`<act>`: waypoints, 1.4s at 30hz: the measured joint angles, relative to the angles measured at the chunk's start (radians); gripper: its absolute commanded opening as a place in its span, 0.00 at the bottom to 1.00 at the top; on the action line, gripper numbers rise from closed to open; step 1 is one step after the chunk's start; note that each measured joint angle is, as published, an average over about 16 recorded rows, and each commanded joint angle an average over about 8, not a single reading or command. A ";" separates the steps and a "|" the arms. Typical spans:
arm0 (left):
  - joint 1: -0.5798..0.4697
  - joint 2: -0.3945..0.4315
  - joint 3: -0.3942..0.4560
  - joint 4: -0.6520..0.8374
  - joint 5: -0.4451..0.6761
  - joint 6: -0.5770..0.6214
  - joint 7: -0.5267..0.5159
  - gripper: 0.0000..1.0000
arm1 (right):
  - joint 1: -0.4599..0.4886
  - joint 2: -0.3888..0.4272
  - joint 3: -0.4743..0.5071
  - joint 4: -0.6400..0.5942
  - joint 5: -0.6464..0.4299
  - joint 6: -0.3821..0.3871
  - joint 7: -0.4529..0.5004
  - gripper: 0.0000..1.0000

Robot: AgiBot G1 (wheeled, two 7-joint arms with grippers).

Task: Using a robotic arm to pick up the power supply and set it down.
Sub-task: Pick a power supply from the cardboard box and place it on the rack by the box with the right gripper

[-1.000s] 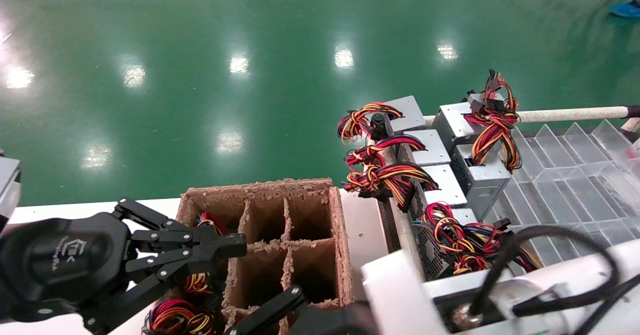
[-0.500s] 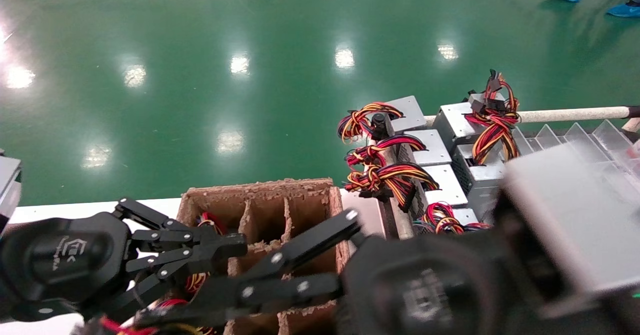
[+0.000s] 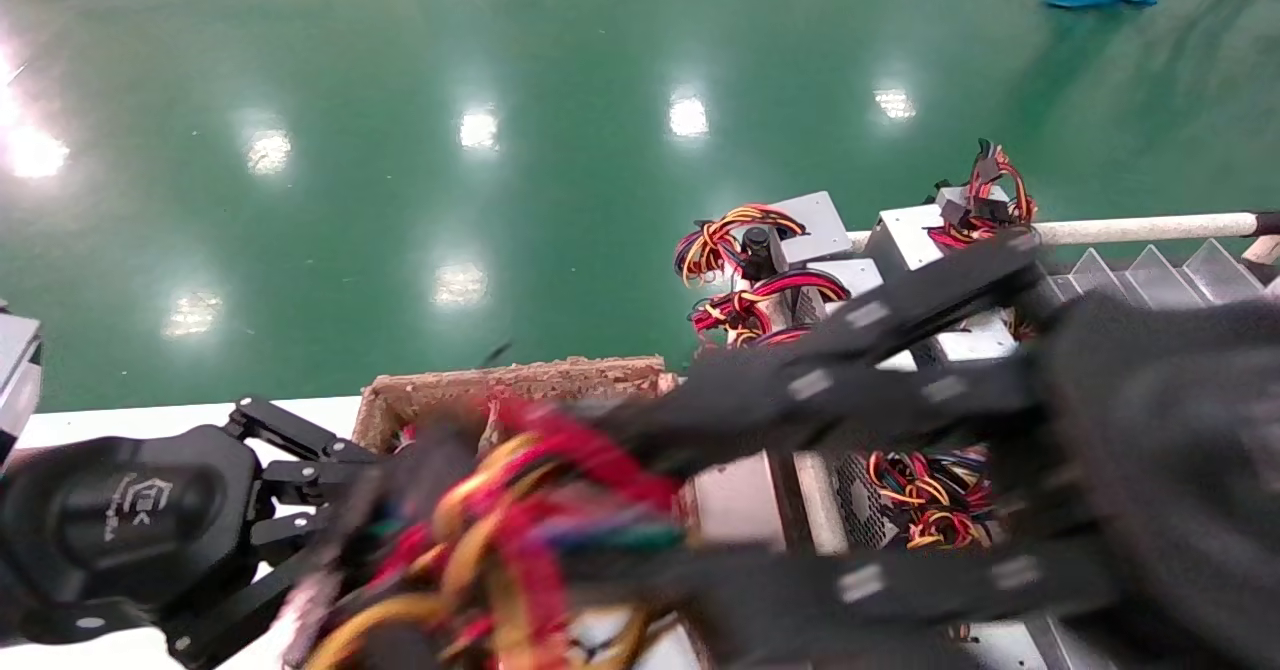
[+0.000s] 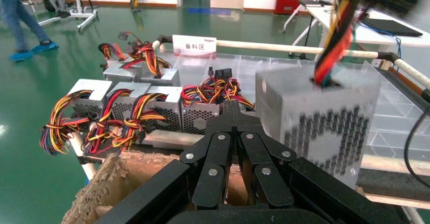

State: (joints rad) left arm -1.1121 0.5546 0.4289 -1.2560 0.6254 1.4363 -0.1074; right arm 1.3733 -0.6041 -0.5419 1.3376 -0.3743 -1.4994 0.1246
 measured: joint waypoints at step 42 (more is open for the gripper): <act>0.000 0.000 0.000 0.000 0.000 0.000 0.000 0.00 | -0.011 0.597 0.103 -0.420 -0.048 -0.006 -0.207 0.00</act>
State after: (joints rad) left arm -1.1122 0.5545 0.4290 -1.2560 0.6253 1.4363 -0.1073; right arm 1.3625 -0.0071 -0.4386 0.9181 -0.4220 -1.5053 -0.0821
